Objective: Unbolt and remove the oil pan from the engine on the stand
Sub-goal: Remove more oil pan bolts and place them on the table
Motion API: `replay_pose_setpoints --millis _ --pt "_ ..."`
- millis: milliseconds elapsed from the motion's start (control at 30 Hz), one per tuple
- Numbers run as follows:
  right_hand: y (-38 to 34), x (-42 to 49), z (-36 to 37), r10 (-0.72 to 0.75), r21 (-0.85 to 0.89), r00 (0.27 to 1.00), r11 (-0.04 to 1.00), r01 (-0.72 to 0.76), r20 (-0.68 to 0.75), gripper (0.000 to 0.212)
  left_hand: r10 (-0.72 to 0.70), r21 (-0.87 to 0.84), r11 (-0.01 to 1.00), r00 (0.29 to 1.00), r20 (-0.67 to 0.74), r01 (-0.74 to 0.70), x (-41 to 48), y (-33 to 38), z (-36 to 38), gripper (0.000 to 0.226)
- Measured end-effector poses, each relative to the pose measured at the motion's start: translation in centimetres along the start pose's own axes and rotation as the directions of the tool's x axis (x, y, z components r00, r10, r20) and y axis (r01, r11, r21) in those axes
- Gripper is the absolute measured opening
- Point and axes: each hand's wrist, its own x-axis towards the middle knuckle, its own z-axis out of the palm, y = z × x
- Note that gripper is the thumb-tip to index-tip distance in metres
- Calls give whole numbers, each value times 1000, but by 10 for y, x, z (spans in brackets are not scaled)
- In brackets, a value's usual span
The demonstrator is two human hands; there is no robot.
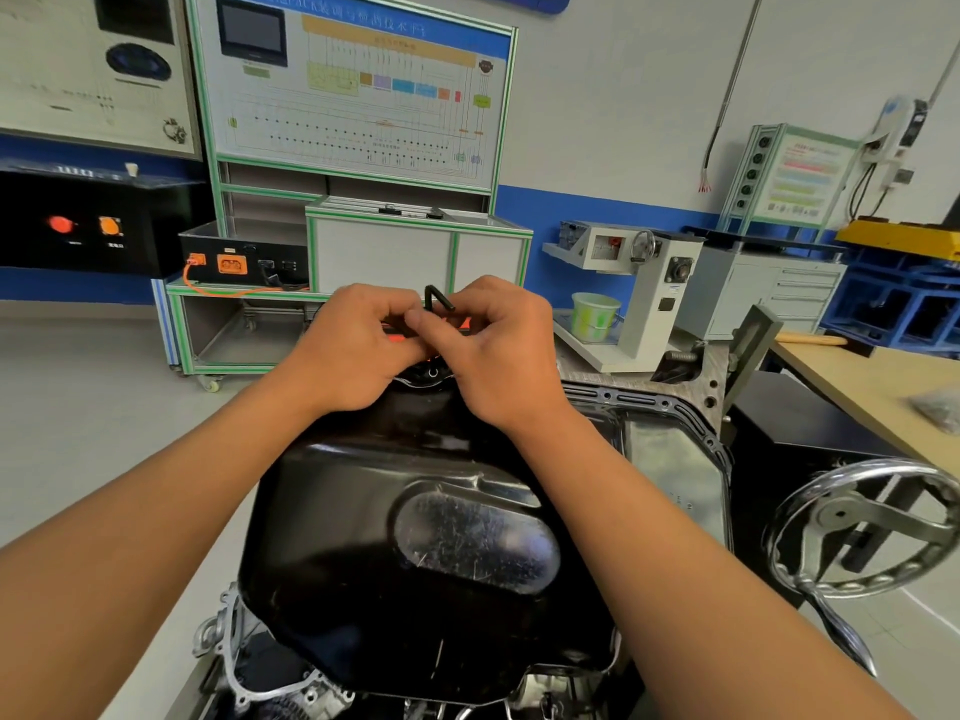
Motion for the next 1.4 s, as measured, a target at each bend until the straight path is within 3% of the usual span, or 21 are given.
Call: replay_pose_setpoints --millis 100,200,333,467,567,700,833,933,1033,1167,1267,1400 --pt "-1 -1 -1 -20 14 999 1000 20 25 6 15 -3 1000 1000 4 -15 0 0 -1 9" --pt "-2 -2 -4 -57 -23 995 998 59 76 9 29 -55 998 997 74 -25 -3 2 -2 23" --pt "-1 -2 -4 -56 -62 987 996 66 152 15 12 -69 998 998 68 -8 -3 3 -2 21" --pt "1 -2 -2 -66 -42 995 997 69 78 13 8 -58 998 1000 0 -8 -2 4 -1 36" --pt "2 -2 -2 -71 -22 997 997 71 -18 29 6 -14 1000 1000 -13 -6 -2 5 -1 21" --pt "2 -2 -3 -27 59 1000 998 27 -5 16 39 -21 999 999 -2 -39 -3 4 -3 10" --pt "-1 -3 -4 38 147 997 988 -47 69 8 33 -79 997 994 107 -25 -2 6 -2 12" --pt "1 -3 -5 -16 122 995 992 4 94 10 6 -6 1000 991 135 -5 0 5 -2 27" --pt "2 -3 -4 -66 69 988 996 57 139 13 -14 -12 1000 997 82 15 0 3 -2 10" --pt "1 -4 -2 -79 20 992 997 77 101 10 -42 -10 999 999 22 42 0 3 -2 13" --pt "3 -4 -2 -60 57 998 997 59 13 11 -27 20 999 1000 -16 27 0 0 -2 34" --pt "1 -6 -1 -59 49 997 997 57 39 13 -31 45 999 999 7 31 -2 6 0 45"
